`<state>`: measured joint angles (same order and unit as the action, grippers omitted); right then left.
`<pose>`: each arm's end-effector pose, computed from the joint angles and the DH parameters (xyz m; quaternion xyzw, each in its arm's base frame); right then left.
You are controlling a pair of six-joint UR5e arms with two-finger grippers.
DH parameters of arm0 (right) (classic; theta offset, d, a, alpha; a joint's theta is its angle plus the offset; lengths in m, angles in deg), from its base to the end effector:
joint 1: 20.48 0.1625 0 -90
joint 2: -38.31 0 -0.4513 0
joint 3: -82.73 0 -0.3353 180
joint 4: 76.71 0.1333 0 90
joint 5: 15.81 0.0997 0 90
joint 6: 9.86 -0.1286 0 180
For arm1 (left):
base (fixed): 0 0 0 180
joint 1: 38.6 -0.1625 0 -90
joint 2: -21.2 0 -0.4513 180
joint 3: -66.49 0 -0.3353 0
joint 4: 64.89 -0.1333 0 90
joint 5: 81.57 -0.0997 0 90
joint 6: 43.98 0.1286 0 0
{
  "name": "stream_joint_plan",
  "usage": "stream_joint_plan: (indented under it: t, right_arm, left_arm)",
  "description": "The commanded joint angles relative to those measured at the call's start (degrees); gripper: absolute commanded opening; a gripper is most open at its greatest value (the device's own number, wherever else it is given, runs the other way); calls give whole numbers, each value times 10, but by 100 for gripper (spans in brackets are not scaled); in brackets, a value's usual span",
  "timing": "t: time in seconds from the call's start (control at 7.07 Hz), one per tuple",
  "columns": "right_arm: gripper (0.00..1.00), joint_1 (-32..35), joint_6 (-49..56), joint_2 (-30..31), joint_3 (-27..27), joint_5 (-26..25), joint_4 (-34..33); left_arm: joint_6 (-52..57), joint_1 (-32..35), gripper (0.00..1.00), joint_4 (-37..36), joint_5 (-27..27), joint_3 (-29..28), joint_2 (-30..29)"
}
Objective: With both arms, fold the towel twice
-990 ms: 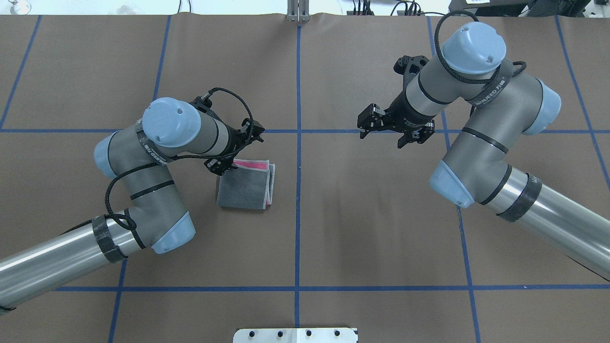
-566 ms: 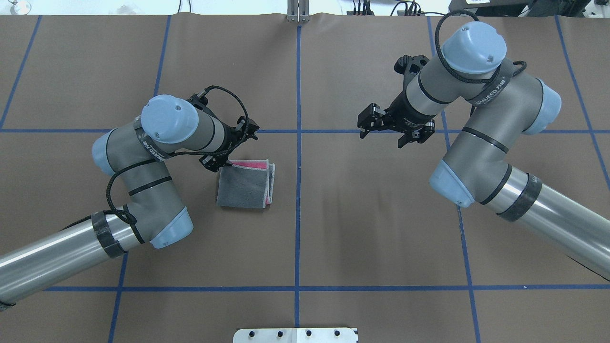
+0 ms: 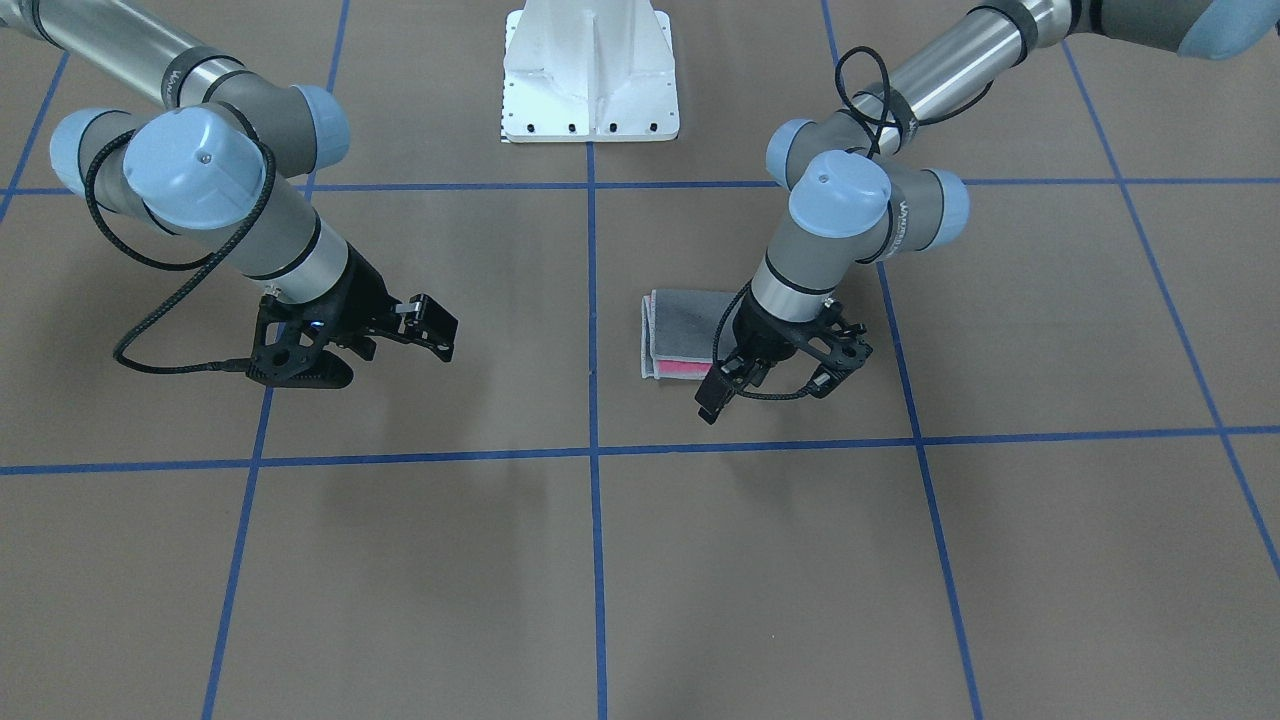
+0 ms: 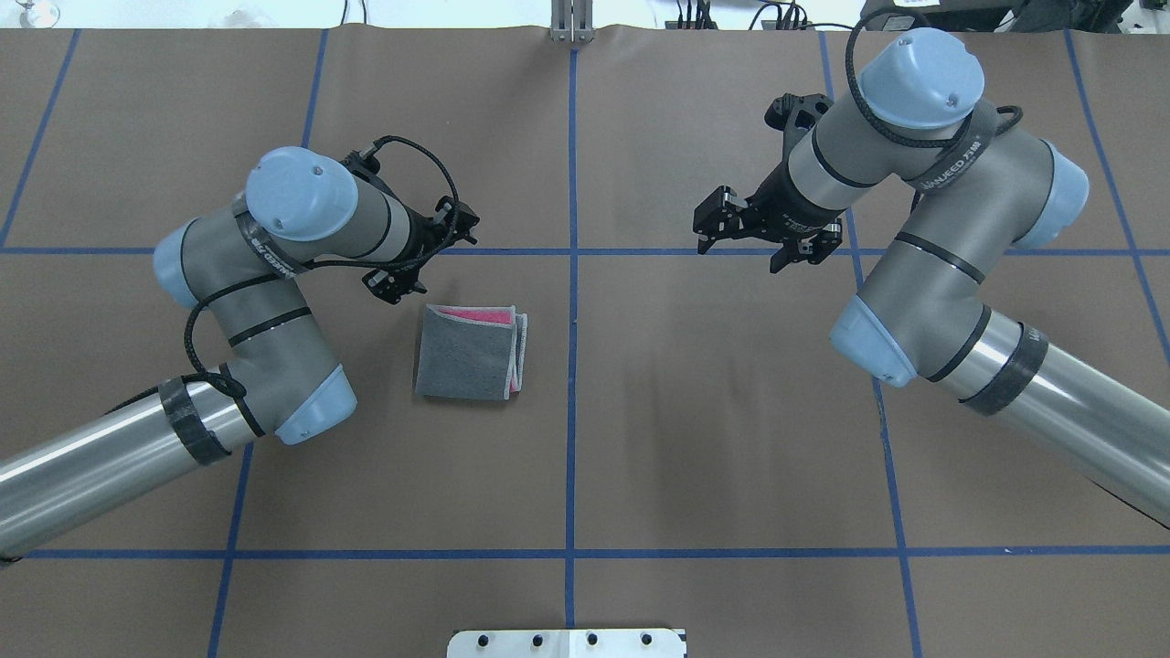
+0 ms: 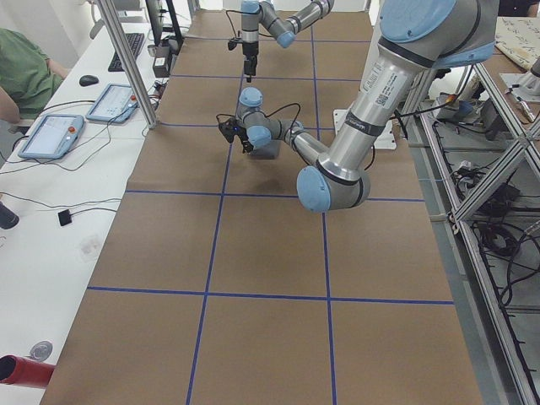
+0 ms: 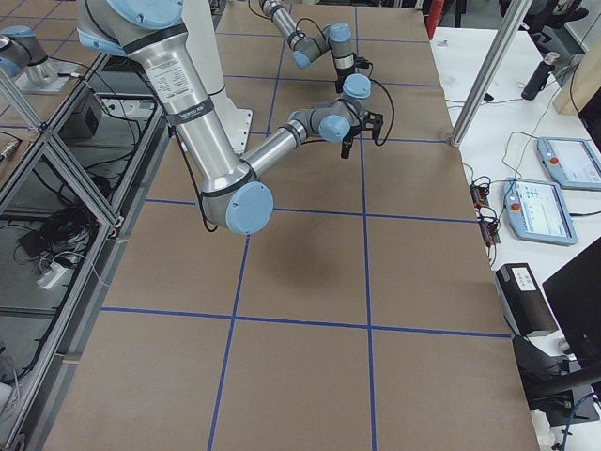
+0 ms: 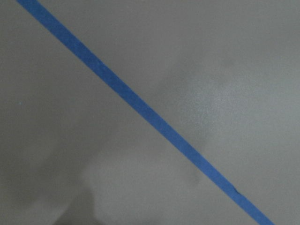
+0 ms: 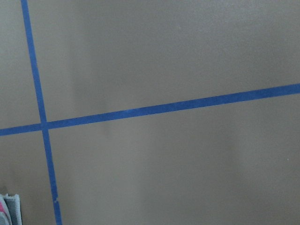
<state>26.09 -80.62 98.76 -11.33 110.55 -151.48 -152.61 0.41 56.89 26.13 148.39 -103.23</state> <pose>-0.4023 -0.5079 0.3626 -0.0251 -0.4841 0.0790 0.8711 0.4942 -0.5216 0.3661 -0.0475 0.4961 -0.3509 0.7928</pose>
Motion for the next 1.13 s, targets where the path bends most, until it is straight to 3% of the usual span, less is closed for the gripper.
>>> stream_joint_plan:
  t: [0.0, 0.28, 0.57, 0.71, 0.99]
  right_arm:
    - [100, 31, 42, 1, 1, 0, -7]
    - [100, 78, 163, 2, 11, -3, -78]
    - [100, 123, 321, 2, 13, -46, -197]
    - [100, 159, 416, 3, 15, -66, -257]
    - [100, 250, 600, 34, 36, -60, -305]
  left_arm:
    - [56, 55, 100, -5, 55, 1, 0]
    - [177, 113, 100, -69, 71, 10, 3]
    - [431, 168, 100, -249, 66, 65, 3]
    - [527, 202, 100, -303, 66, 76, 5]
    - [721, 269, 100, -329, 81, 81, 51]
